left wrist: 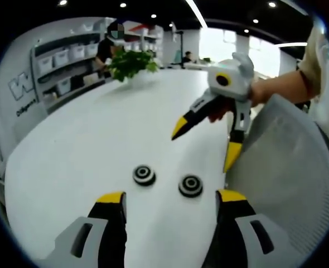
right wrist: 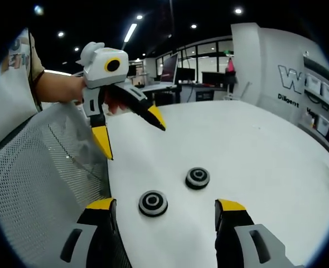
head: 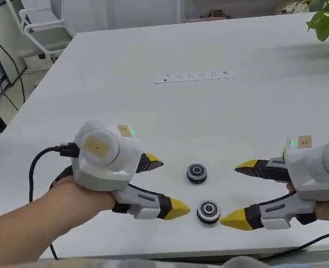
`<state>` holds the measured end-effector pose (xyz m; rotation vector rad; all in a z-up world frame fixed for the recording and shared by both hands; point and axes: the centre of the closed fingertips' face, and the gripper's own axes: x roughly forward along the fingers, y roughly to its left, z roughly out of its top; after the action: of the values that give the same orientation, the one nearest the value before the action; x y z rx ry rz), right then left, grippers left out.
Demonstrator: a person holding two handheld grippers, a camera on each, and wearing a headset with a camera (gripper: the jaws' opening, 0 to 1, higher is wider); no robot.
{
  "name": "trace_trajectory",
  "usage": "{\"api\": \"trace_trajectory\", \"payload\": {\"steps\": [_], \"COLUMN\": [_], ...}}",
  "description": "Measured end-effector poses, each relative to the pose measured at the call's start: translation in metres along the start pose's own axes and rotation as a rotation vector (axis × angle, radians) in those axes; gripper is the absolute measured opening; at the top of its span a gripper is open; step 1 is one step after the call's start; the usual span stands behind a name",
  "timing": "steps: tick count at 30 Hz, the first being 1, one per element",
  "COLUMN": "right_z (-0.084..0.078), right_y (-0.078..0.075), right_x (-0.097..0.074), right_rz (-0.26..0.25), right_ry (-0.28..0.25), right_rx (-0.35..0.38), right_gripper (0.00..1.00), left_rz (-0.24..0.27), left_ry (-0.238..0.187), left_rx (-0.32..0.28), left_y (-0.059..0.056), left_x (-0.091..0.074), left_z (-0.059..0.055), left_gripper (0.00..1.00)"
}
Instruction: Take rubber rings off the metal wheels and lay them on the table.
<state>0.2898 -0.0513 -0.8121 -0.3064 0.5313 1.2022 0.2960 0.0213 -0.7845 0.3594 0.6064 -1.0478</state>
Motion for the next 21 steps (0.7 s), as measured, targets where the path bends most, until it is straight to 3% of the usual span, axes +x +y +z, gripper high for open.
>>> {"api": "trace_trajectory", "payload": {"steps": [8, 21], "right_z": [-0.007, -0.018], "right_y": [0.003, 0.004], "right_x": [0.005, 0.014], "right_rz": [0.026, 0.055], "right_ry": [0.013, 0.034], "right_rx": [-0.001, -0.007], "right_gripper": [0.68, 0.61], "left_rz": [-0.032, -0.083], "left_ry": [0.029, 0.051], "left_rx": [0.021, -0.013], "left_y": [-0.008, -0.015], "left_x": [0.015, 0.034], "left_z": [-0.004, -0.012], "left_gripper": [0.64, 0.58]}}
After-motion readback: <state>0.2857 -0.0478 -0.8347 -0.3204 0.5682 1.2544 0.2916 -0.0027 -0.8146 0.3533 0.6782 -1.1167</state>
